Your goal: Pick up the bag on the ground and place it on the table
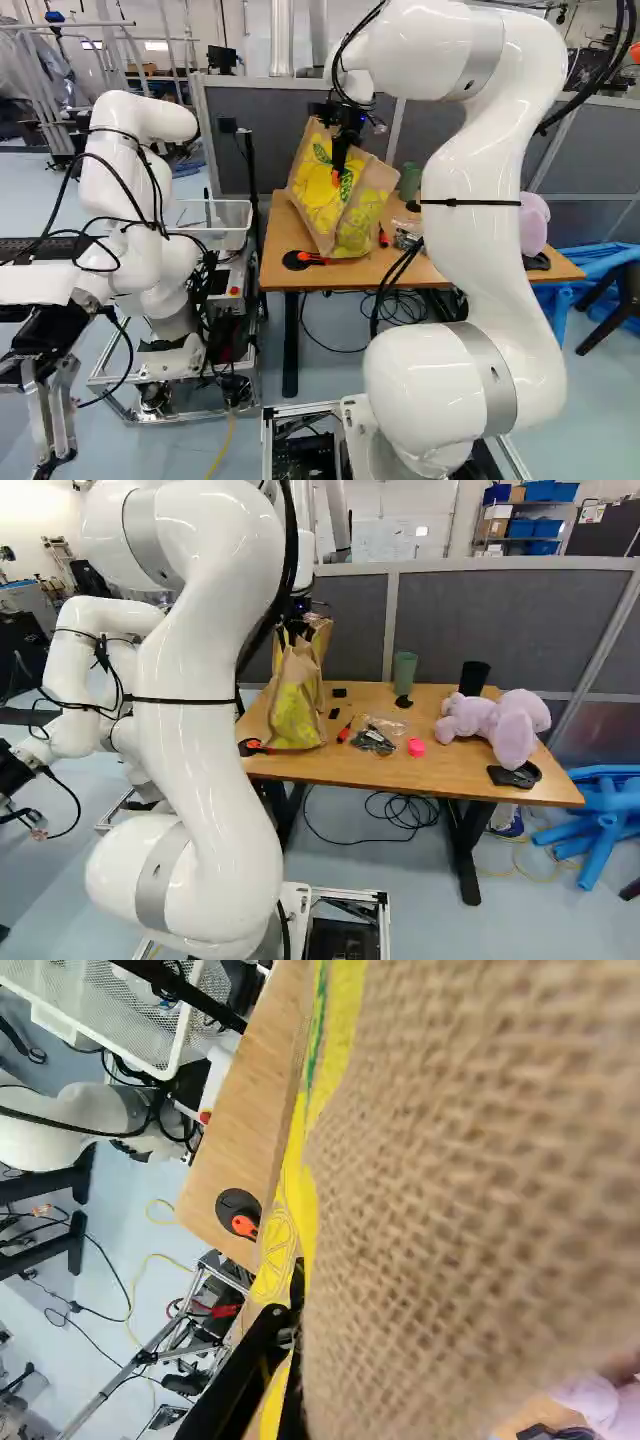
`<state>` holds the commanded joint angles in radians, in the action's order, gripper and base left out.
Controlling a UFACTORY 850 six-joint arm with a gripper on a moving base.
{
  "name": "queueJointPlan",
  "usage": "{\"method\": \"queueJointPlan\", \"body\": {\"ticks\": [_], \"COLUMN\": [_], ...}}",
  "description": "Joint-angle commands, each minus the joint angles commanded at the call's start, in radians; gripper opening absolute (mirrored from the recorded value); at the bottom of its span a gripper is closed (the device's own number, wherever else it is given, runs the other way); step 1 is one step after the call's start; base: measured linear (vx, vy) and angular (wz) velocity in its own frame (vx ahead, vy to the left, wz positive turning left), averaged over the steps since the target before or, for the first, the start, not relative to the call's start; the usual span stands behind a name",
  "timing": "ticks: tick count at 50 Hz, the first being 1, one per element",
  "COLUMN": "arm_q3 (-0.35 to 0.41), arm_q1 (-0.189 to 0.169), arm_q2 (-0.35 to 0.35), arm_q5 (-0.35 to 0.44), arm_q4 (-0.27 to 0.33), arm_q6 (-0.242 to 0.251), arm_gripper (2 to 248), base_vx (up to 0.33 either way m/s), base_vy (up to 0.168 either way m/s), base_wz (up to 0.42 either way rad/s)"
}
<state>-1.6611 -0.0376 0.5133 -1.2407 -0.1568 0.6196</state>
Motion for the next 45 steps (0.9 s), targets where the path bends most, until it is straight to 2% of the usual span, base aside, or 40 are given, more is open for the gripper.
{"method": "queueJointPlan", "body": {"ticks": [25, 45], "arm_q3": [-0.128, -0.146], "arm_q1": [0.042, 0.047], "arm_q2": [0.093, 0.141], "arm_q5": [0.000, 0.000], "arm_q4": [0.000, 0.000], "arm_q6": [0.000, 0.000], "arm_gripper": [22, 22], "base_vx": [0.000, 0.000], "base_vy": [0.000, 0.000], "base_wz": [0.000, 0.000]}}
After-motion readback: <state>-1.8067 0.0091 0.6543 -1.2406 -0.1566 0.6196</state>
